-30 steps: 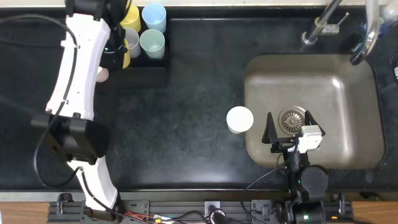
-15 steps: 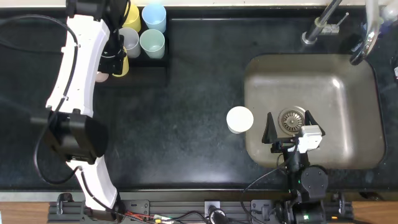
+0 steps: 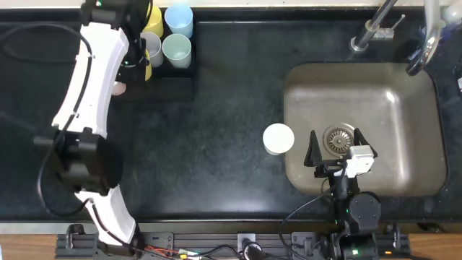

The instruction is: Store Cups

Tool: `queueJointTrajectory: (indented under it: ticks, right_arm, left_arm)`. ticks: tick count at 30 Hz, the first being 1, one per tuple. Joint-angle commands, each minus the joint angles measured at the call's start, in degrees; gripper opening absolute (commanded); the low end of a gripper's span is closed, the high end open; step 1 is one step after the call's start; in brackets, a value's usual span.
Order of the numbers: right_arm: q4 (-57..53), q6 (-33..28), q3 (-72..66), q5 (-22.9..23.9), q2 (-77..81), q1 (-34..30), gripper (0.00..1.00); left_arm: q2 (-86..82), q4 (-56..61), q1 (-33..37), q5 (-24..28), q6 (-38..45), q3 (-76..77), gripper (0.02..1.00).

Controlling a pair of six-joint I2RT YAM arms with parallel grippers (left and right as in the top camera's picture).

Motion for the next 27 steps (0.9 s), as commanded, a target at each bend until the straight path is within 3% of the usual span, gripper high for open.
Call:
queueJointTrajectory:
  ticks: [1,27]
  right_arm:
    - [0.4,-0.2,-0.8,0.0,-0.6,0.3,0.998]
    - [0.4,-0.2,-0.8,0.0,-0.6,0.3,0.996]
  left_arm:
    - [-4.9,1.5,0.7,-1.4,0.8,-4.6,0.036]
    - [-5.1,14.4,1.0,0.7,0.9,-18.9,0.036]
